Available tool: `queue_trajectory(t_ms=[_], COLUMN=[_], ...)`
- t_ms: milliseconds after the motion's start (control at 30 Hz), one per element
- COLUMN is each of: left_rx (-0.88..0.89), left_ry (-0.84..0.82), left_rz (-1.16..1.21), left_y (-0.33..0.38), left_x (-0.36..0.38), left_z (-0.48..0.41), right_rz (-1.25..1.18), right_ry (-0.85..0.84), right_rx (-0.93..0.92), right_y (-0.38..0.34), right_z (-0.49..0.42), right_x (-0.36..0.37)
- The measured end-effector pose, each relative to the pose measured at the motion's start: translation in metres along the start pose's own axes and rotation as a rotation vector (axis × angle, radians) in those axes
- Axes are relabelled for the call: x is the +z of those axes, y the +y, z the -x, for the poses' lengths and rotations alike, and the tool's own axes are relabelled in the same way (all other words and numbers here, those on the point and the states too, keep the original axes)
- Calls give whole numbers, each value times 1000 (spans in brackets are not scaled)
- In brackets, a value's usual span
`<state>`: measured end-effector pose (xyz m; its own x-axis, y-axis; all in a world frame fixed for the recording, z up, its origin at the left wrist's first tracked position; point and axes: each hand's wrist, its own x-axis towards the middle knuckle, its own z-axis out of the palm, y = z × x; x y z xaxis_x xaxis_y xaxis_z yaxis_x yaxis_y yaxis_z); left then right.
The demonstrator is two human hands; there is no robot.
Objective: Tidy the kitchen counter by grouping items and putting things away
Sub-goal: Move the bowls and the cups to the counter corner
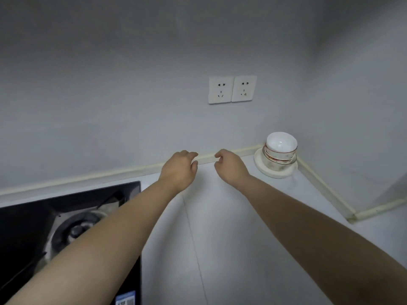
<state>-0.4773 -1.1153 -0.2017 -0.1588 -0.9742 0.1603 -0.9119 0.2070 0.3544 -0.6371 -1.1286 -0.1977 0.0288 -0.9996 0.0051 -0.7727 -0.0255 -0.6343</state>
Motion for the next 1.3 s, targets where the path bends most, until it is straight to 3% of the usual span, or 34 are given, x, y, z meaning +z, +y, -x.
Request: queue_trajectory(t_ms=[233,400,567,867,1300], left_rx=[-66,-245,-387,-692,-1028], left_ry=[192,126,177,355,400], left_rz=[-203,-455,-562,-661,-766], left_y=[-84,-151,-222,-311,-456], left_x=[-74,-130,-180,-240,-301], left_z=[119,225,339,483,572], right_rz=[195,238,351,399,306], right_ry=[-69,-142,-125,-108,-180], right_rx=[-393,-615,-838,-1102,-1348], right_y=[-107,-191,-287,-418,-590], right_z=[75,135,205,288,317], right_x=[58,120,191,288,438])
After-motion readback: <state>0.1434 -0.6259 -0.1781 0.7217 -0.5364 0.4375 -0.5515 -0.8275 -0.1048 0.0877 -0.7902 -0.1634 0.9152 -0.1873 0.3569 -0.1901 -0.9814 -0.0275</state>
